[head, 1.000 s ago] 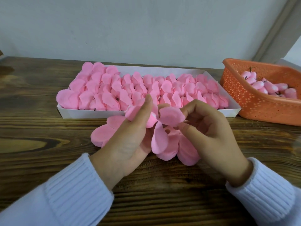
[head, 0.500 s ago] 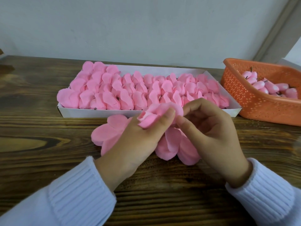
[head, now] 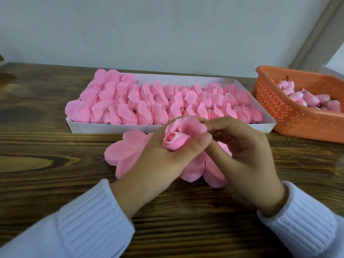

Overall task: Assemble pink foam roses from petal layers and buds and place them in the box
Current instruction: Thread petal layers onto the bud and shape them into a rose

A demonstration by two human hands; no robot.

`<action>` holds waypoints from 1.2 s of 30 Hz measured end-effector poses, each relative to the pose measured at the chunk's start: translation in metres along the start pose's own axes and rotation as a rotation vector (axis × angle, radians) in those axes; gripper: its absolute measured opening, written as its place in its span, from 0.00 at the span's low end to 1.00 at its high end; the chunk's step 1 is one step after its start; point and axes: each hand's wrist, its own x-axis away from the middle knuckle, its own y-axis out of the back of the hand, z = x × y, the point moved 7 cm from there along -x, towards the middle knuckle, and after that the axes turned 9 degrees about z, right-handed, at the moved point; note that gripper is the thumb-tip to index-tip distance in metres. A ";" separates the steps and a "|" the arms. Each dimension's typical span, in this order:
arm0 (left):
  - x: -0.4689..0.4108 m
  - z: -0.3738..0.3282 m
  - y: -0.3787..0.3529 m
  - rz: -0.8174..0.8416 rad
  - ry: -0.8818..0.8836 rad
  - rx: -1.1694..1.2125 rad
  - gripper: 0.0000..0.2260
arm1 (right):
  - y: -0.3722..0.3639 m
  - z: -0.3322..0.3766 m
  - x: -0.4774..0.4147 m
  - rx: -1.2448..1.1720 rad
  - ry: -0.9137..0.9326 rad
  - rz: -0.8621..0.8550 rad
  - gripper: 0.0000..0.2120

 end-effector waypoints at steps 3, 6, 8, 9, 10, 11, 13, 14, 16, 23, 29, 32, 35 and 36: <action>0.000 -0.004 -0.002 0.007 -0.052 0.037 0.12 | -0.001 0.001 0.000 0.012 0.014 0.016 0.07; 0.000 -0.007 -0.001 -0.013 -0.092 0.098 0.08 | 0.000 0.000 0.001 0.011 0.024 0.017 0.06; 0.000 -0.009 0.001 -0.050 -0.110 0.122 0.06 | -0.001 -0.001 0.001 -0.009 0.021 0.021 0.06; 0.000 -0.009 0.003 -0.068 -0.110 0.152 0.06 | -0.001 -0.002 0.001 -0.024 0.010 0.023 0.07; -0.001 -0.008 0.004 -0.081 -0.101 0.180 0.06 | -0.003 -0.005 0.001 -0.049 -0.010 0.023 0.07; -0.001 -0.006 0.006 -0.088 -0.089 0.203 0.07 | -0.004 -0.007 0.001 -0.082 -0.036 0.023 0.08; -0.003 -0.001 0.006 -0.074 -0.065 0.244 0.09 | -0.006 -0.012 0.001 -0.143 -0.088 0.038 0.12; -0.004 0.000 0.005 -0.055 -0.050 0.275 0.11 | -0.008 -0.014 0.001 -0.170 -0.109 0.054 0.13; -0.004 0.001 0.000 -0.009 -0.026 0.323 0.18 | -0.013 -0.016 0.001 -0.255 -0.140 0.099 0.15; -0.002 -0.001 -0.014 0.089 0.022 0.354 0.21 | -0.032 -0.019 0.004 -0.719 -0.247 0.099 0.15; -0.002 -0.002 -0.013 0.114 0.030 0.319 0.25 | -0.030 -0.027 0.004 -0.860 -0.365 0.123 0.19; -0.004 -0.006 -0.014 0.198 0.019 0.312 0.25 | -0.029 -0.033 0.004 -0.900 -0.416 0.168 0.20; -0.004 -0.014 -0.019 0.306 0.006 0.329 0.22 | -0.034 -0.029 0.002 -0.988 -0.442 0.236 0.20; -0.003 -0.016 -0.022 0.333 0.012 0.352 0.24 | -0.038 -0.024 0.002 -1.046 -0.425 0.296 0.20</action>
